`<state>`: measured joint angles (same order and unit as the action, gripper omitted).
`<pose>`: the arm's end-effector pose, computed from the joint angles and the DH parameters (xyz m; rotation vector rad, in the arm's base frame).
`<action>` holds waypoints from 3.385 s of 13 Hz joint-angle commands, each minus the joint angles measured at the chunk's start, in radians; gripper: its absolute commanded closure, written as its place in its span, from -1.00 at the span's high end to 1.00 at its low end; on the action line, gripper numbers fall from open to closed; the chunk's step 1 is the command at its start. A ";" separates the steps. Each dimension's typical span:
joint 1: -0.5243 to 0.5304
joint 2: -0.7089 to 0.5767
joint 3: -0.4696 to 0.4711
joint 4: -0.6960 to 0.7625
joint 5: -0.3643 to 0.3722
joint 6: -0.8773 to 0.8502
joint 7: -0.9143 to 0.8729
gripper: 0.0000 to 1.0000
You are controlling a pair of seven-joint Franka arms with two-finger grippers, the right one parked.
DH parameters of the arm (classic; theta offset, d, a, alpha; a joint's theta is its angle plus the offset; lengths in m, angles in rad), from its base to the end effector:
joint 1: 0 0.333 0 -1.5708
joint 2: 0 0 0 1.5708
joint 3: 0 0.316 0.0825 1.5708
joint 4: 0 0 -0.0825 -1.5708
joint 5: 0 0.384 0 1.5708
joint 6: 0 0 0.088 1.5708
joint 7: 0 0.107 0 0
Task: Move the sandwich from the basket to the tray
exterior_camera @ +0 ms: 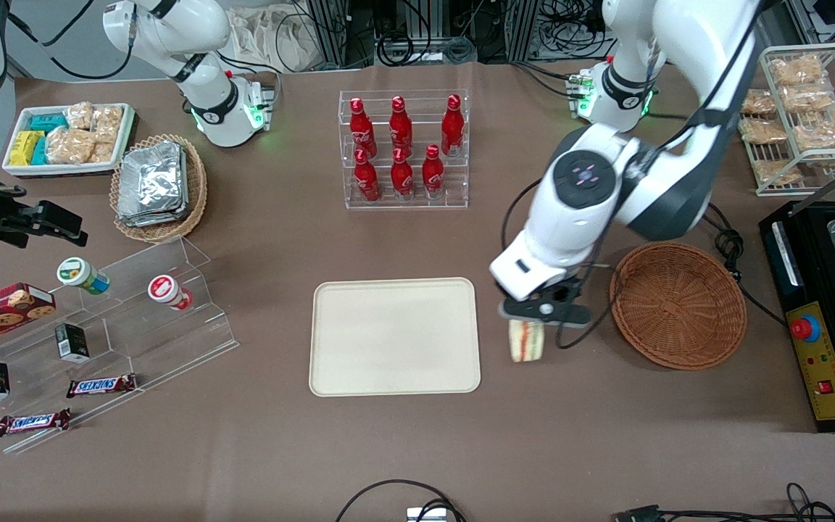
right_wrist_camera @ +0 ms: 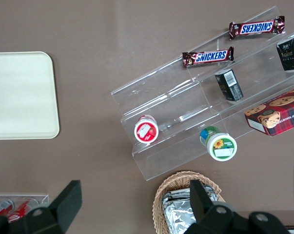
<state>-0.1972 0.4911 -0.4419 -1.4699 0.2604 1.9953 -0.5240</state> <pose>0.5980 -0.3604 0.4243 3.1166 -0.2475 0.1433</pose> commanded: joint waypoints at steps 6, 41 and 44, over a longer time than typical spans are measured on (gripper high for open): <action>-0.171 0.320 0.008 0.269 0.131 -0.024 -0.162 -0.42; 0.056 0.065 0.031 0.252 0.171 -0.278 -0.314 1.00; 0.172 -0.012 0.028 0.249 0.154 -0.319 -0.243 1.00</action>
<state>-0.0825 0.5411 -0.4062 -1.1884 0.4221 1.6997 -0.8067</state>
